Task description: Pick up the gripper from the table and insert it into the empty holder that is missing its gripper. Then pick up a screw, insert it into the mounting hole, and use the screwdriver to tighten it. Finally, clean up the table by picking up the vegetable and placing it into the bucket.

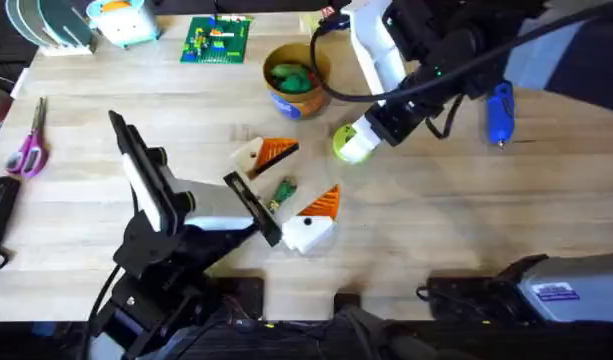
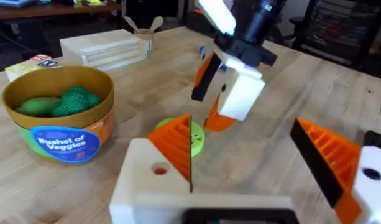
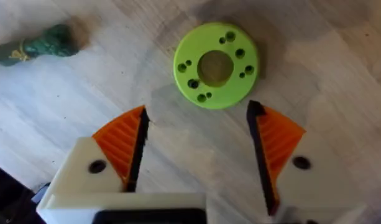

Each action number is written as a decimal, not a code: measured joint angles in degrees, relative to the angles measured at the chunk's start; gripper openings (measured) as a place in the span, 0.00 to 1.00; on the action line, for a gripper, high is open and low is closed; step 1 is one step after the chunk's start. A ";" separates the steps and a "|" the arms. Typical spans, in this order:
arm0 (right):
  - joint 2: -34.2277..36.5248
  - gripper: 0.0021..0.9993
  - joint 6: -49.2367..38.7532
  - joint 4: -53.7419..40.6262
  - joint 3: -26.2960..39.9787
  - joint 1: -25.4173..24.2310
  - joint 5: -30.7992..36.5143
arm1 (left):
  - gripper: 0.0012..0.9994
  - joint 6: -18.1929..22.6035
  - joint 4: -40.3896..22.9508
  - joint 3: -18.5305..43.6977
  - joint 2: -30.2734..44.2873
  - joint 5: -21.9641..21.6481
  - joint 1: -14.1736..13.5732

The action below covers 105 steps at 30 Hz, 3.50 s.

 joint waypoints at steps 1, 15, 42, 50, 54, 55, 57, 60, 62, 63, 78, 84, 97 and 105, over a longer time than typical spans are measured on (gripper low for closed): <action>0.74 0.90 -0.03 0.80 0.00 0.23 0.38 | 0.99 -0.02 -0.01 0.00 -0.01 0.00 0.00; 5.44 0.60 -0.04 4.04 0.00 6.40 7.83 | 0.99 0.00 -0.02 0.00 0.00 0.00 0.00; 9.25 0.12 0.05 5.43 0.09 6.40 8.91 | 0.99 -0.02 -0.02 0.00 0.00 0.00 0.00; 9.27 0.01 0.70 5.76 0.09 6.40 8.87 | 0.99 -0.01 -0.01 0.00 0.00 0.00 0.00; 9.27 0.01 1.39 5.80 0.09 6.40 8.87 | 0.99 -0.02 -0.02 0.00 -0.01 0.00 0.00; 9.25 0.01 1.51 5.80 0.09 6.40 8.87 | 0.99 -0.02 0.00 0.00 0.00 0.00 0.00; 9.19 0.01 1.59 5.80 0.09 6.40 8.87 | 0.99 -0.02 -0.02 0.00 0.00 0.00 0.00; 8.35 0.01 1.77 5.68 0.09 6.40 8.87 | 0.99 -0.02 -0.02 0.00 0.00 0.00 0.00; 6.75 0.01 1.80 5.53 0.07 6.40 8.87 | 0.99 -0.02 -0.02 0.00 0.00 0.00 0.00; 5.52 0.01 1.92 5.48 0.09 6.40 8.87 | 0.99 -0.01 -0.01 0.00 0.00 0.00 0.00; -3.09 0.01 2.40 -14.73 15.85 8.58 8.93 | 0.99 0.00 0.00 0.00 0.00 0.00 0.00; 1.47 0.01 3.35 -22.89 31.43 14.16 8.90 | 0.99 -0.02 0.00 0.00 0.00 0.00 0.00; 13.30 0.01 6.05 -26.25 46.16 27.81 8.87 | 0.99 -0.01 -0.01 0.00 -0.02 0.00 0.00; 13.30 0.01 6.56 -22.00 46.90 30.34 8.87 | 0.99 -0.02 0.00 0.00 0.00 0.00 0.00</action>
